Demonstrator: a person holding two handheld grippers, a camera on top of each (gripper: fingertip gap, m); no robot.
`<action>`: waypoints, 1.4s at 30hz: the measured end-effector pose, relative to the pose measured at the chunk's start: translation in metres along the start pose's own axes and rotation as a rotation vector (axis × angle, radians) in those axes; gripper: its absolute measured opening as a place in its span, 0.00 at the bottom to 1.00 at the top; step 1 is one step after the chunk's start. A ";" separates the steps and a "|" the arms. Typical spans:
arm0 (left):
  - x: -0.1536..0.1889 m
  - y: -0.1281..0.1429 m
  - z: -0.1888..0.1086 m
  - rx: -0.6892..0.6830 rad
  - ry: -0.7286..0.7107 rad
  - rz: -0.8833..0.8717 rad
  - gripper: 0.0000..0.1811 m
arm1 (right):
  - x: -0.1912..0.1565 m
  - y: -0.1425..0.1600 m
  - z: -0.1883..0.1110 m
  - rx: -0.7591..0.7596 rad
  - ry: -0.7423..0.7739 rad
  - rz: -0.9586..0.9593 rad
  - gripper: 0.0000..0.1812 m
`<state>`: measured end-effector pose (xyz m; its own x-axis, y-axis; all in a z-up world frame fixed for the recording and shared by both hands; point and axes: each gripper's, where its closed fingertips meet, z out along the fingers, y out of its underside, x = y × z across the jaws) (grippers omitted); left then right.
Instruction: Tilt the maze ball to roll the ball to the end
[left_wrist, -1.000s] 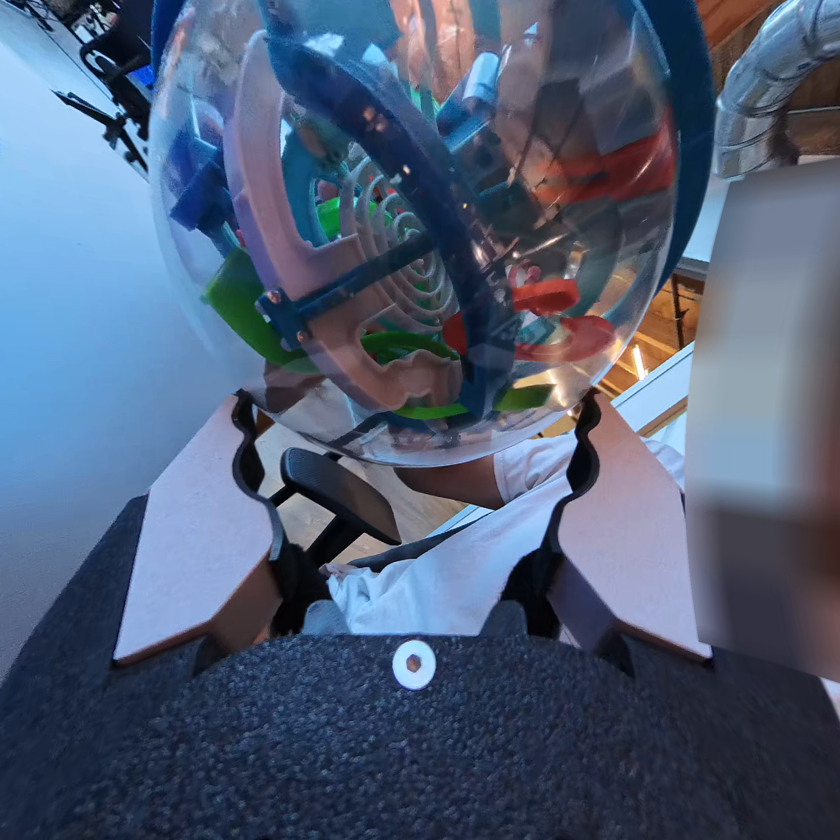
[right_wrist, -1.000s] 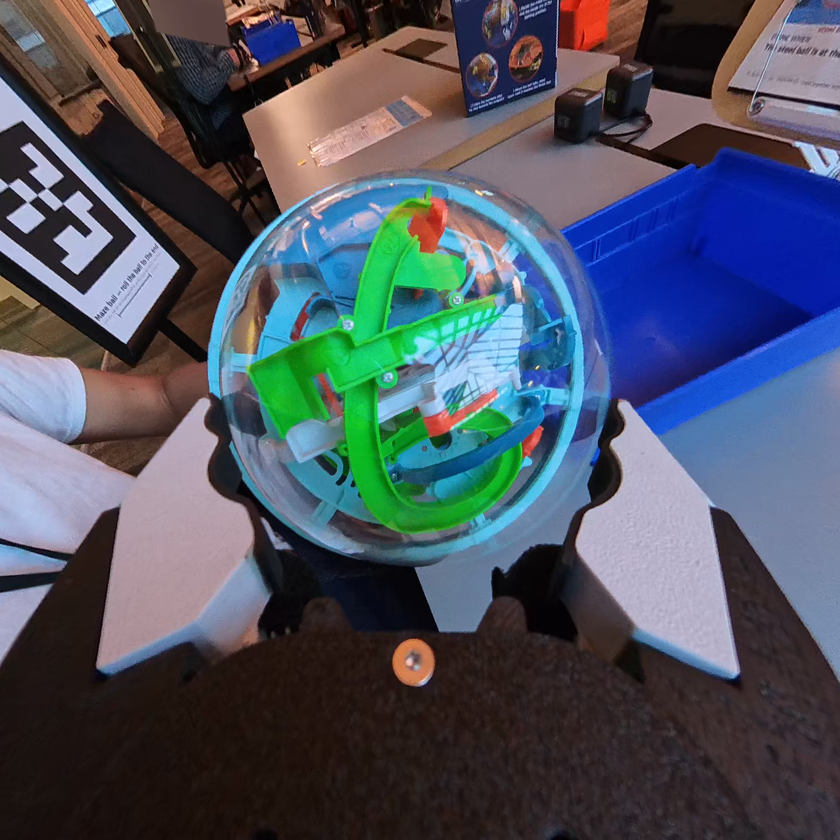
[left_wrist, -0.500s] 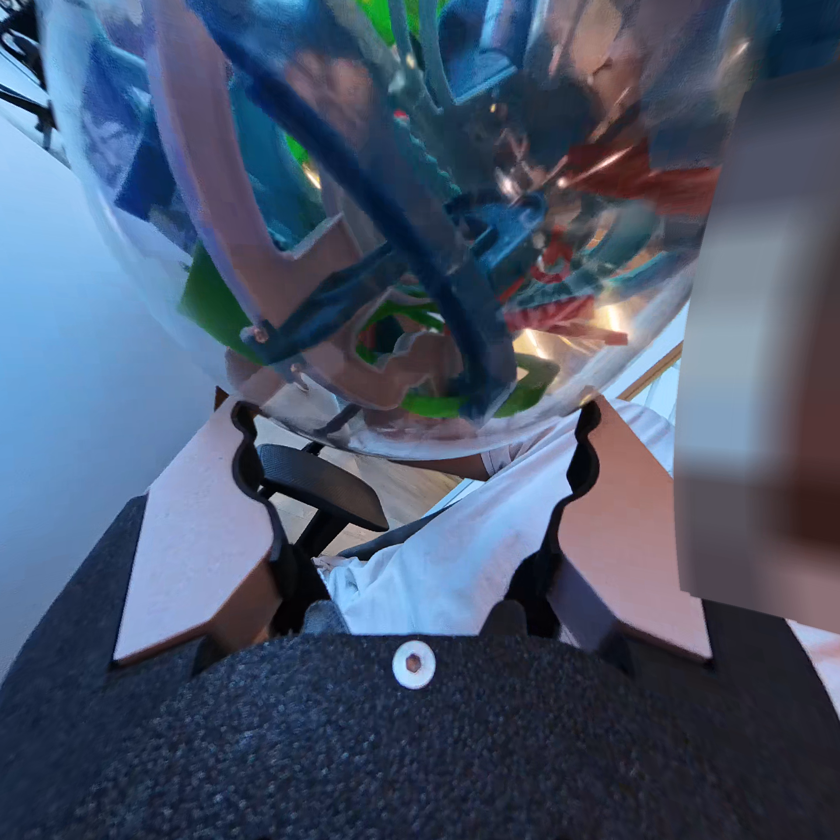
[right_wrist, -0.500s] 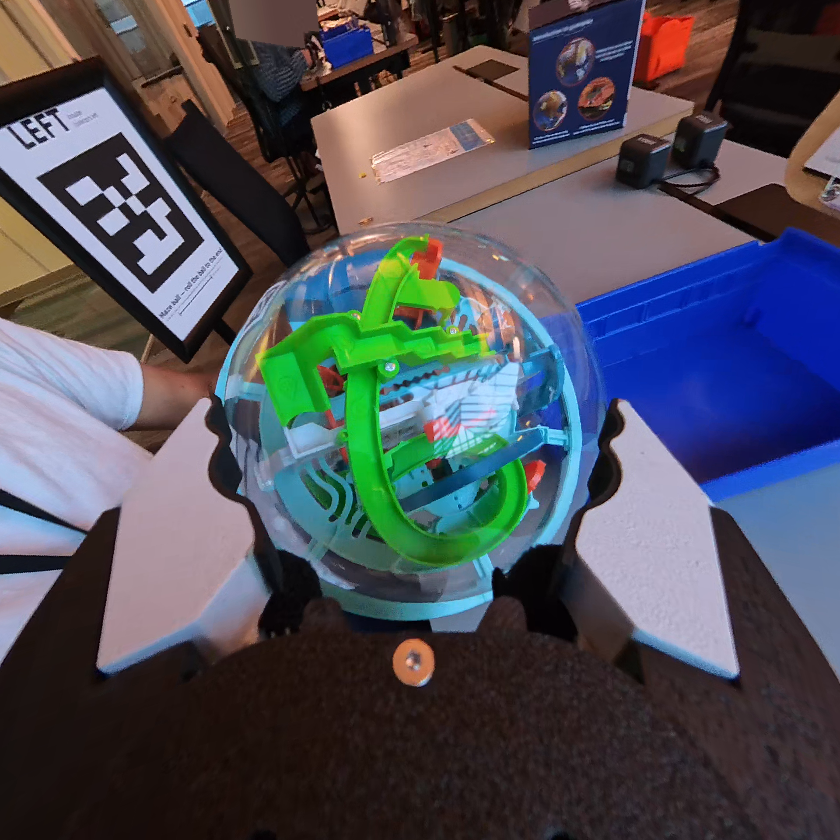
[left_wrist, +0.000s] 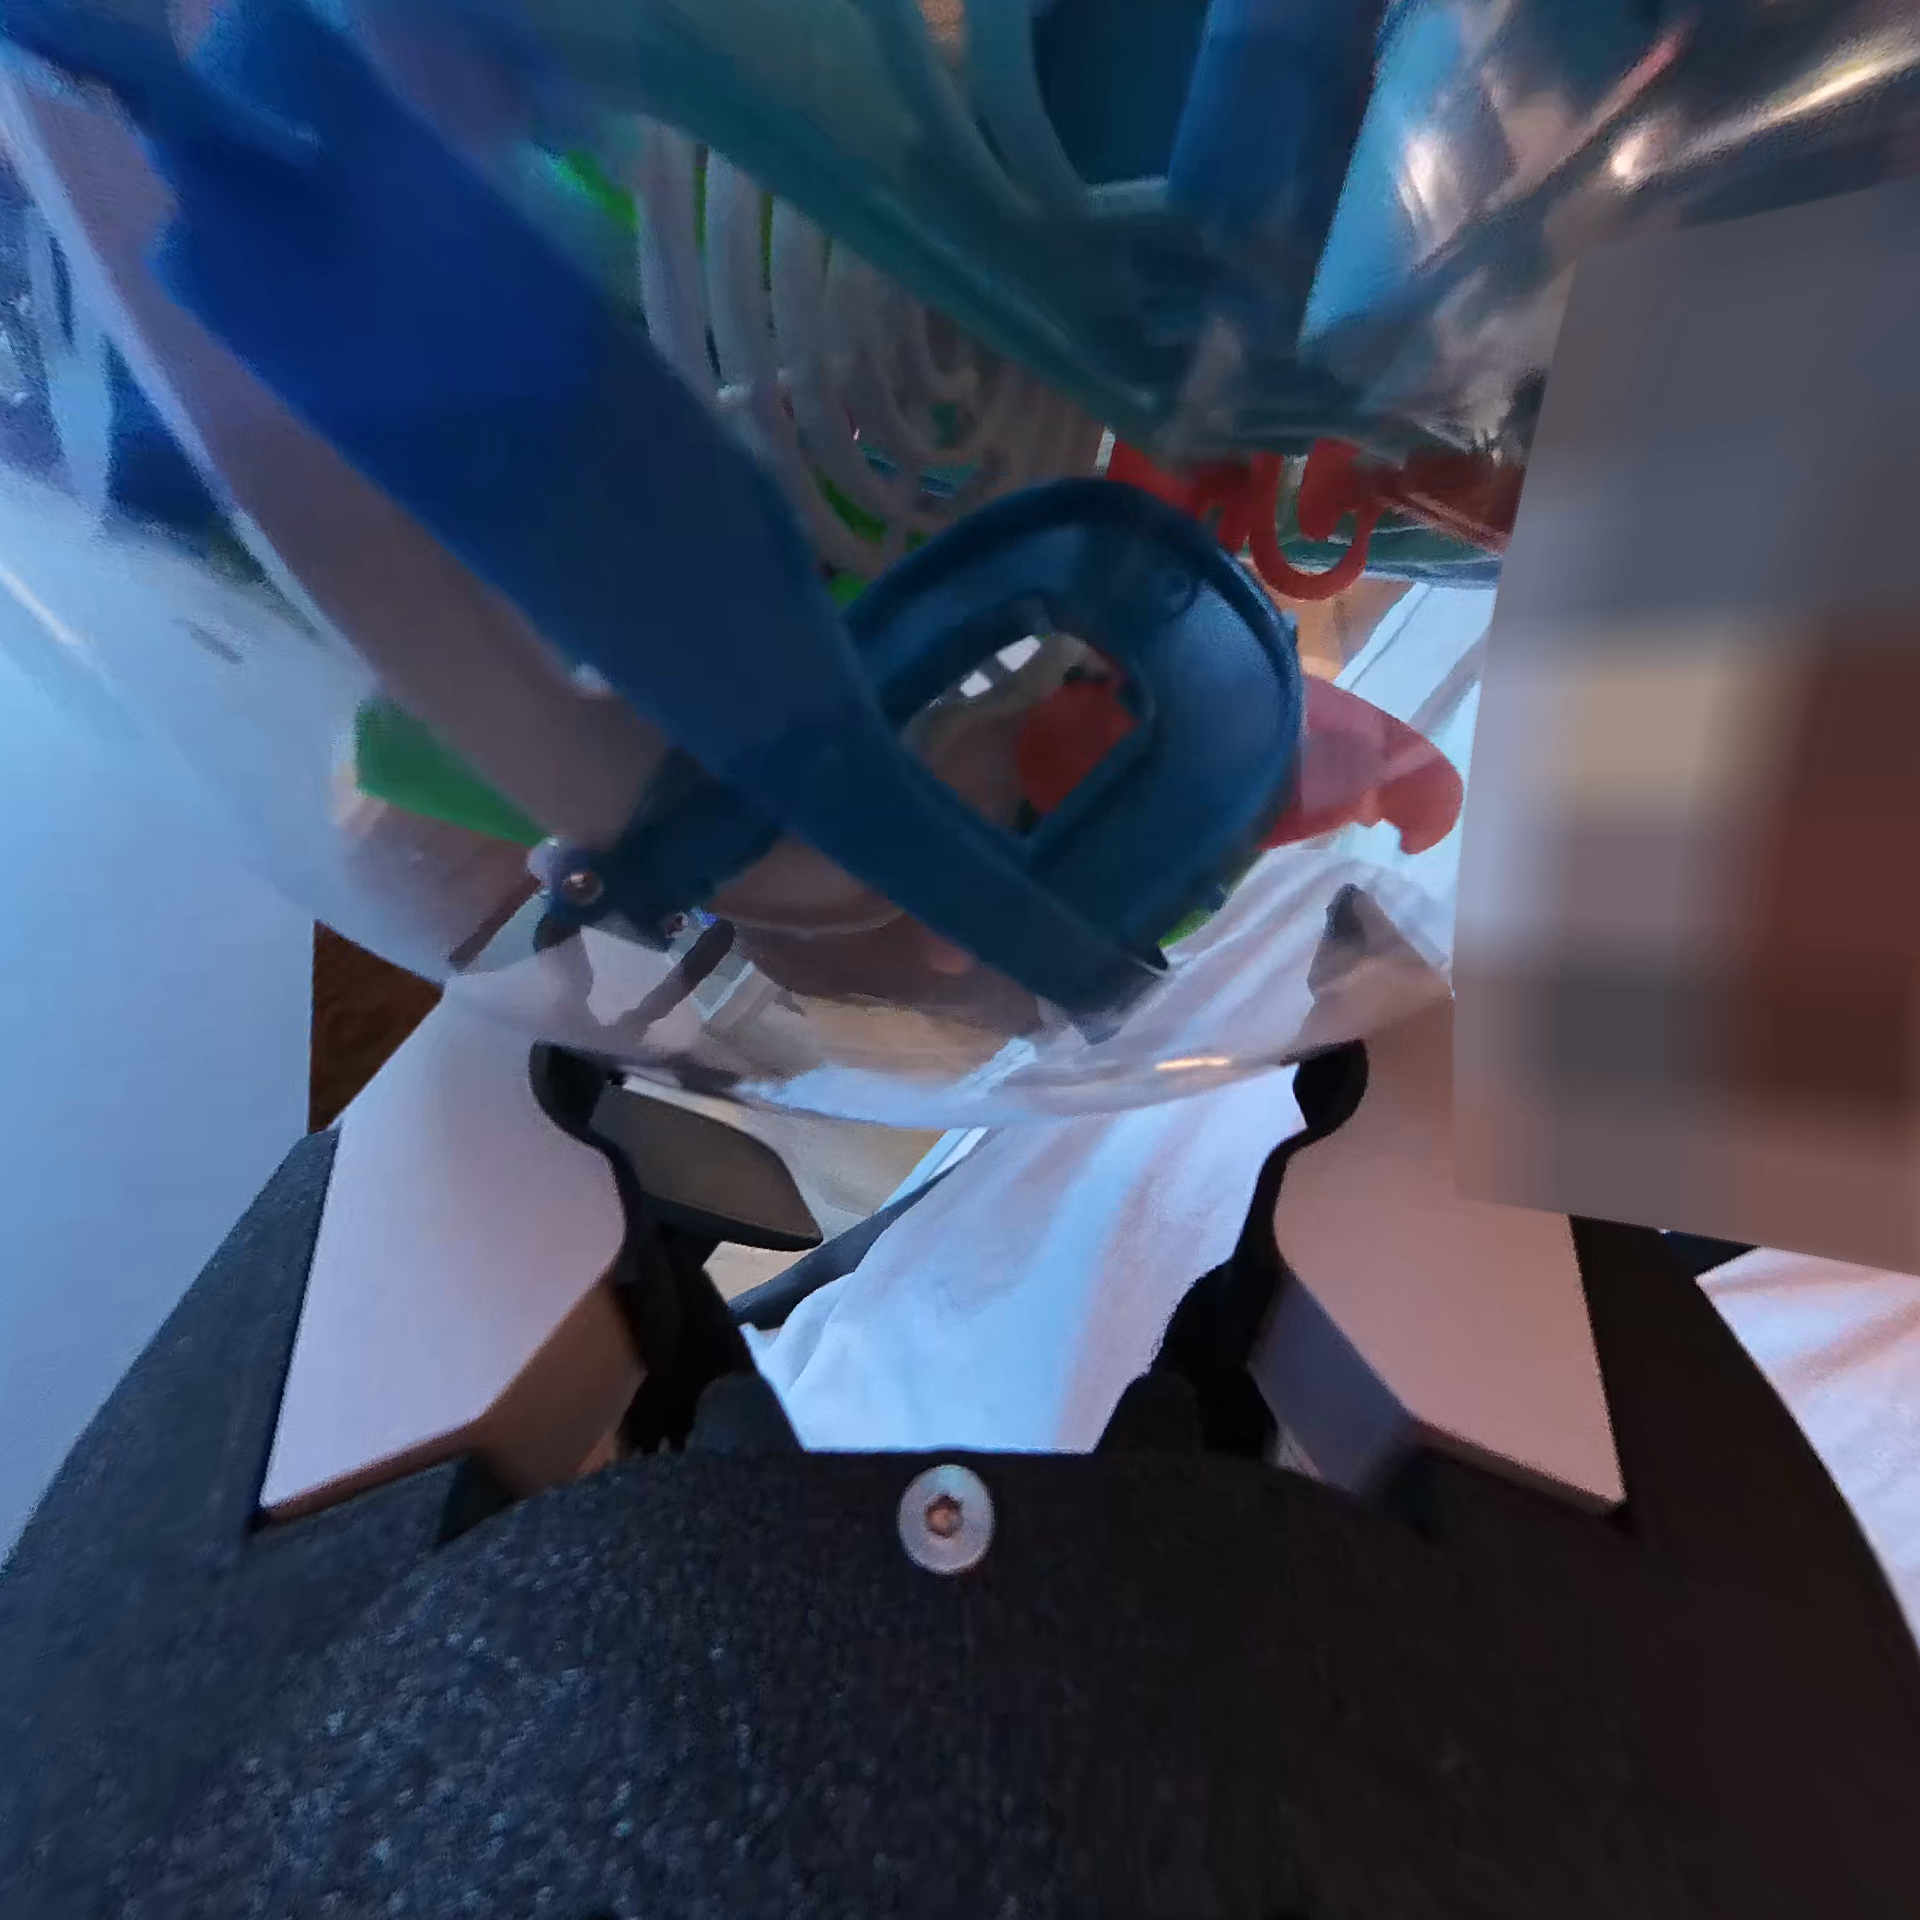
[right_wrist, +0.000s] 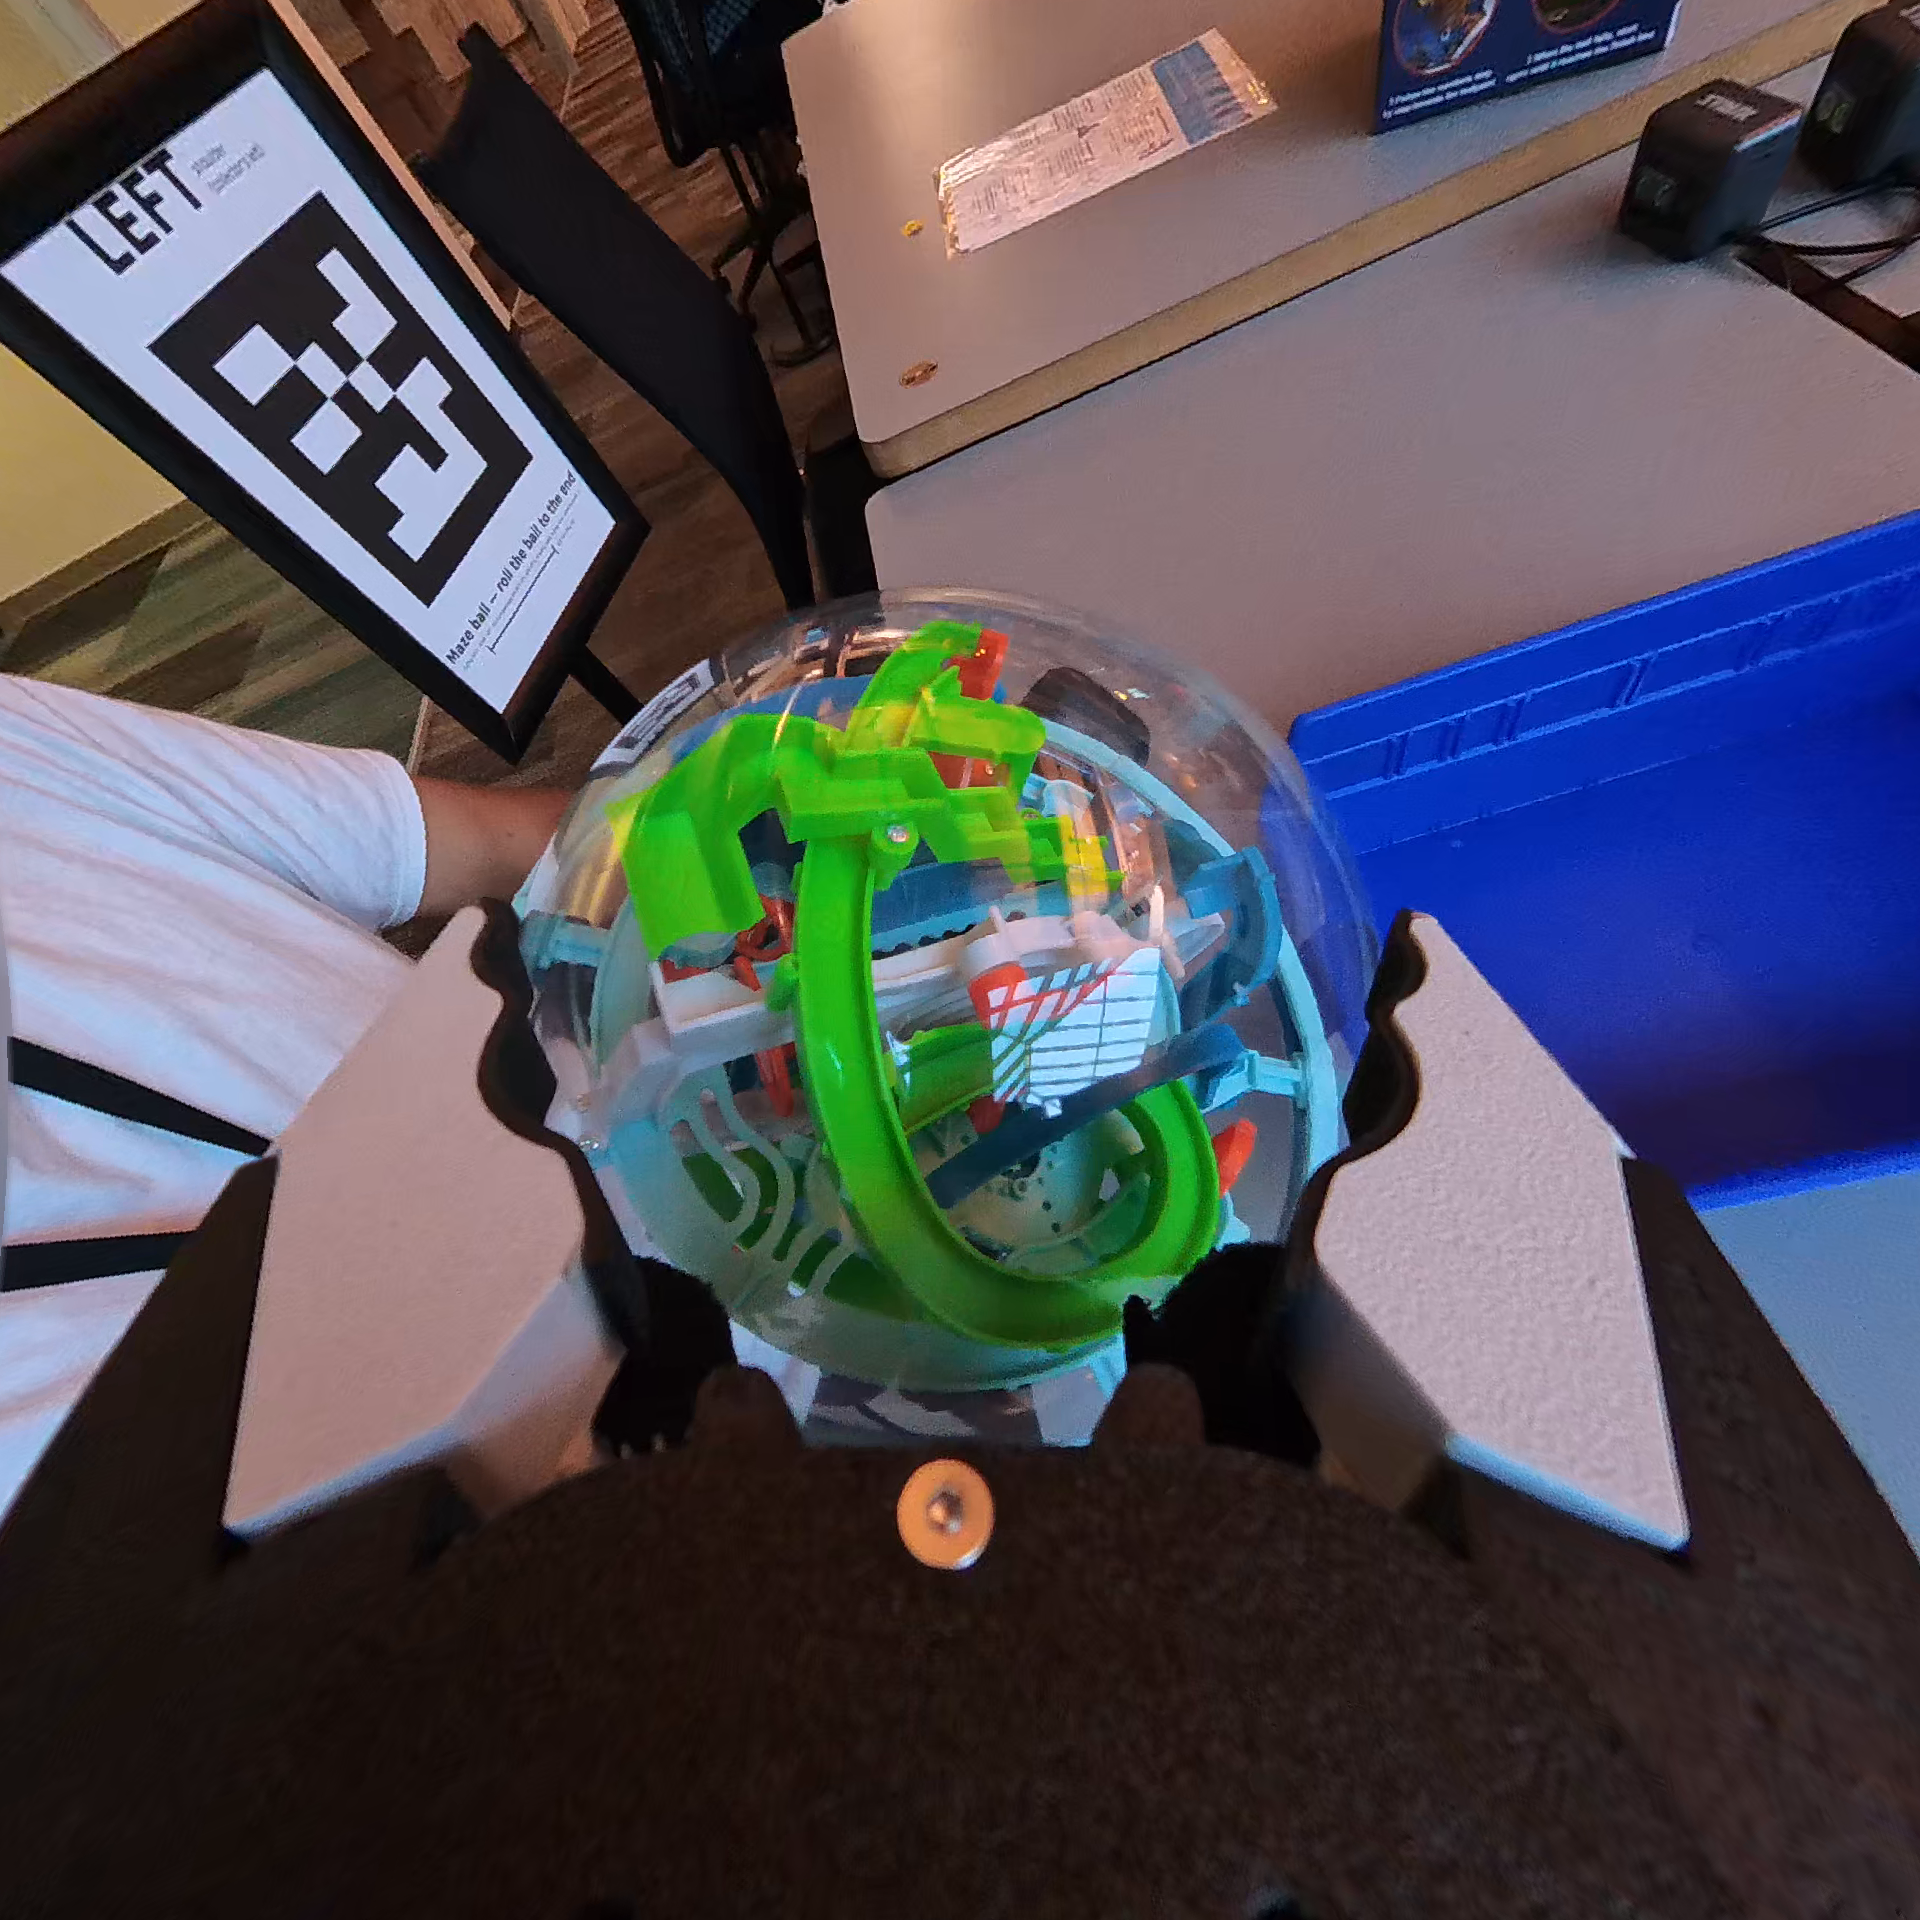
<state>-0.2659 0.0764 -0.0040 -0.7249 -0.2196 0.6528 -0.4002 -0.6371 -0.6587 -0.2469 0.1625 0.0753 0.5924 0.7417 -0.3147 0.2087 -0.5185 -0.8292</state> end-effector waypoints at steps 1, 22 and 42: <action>0.001 -0.001 -0.001 0.004 0.007 -0.006 0.75 | 0.001 0.000 0.000 0.000 0.009 0.007 0.85; -0.006 -0.001 -0.016 0.098 0.138 -0.211 0.74 | 0.036 0.012 0.016 0.045 0.055 0.252 0.84; 0.011 0.007 -0.018 0.040 0.101 -0.086 0.73 | -0.010 0.019 -0.002 0.286 -0.100 -0.274 0.85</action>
<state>-0.2870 0.0832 -0.0079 -0.7427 -0.0891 0.6637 -0.4419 -0.6796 -0.5856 -0.2477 0.1442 0.0632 0.4639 0.8807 -0.0961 0.1148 -0.1673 -0.9792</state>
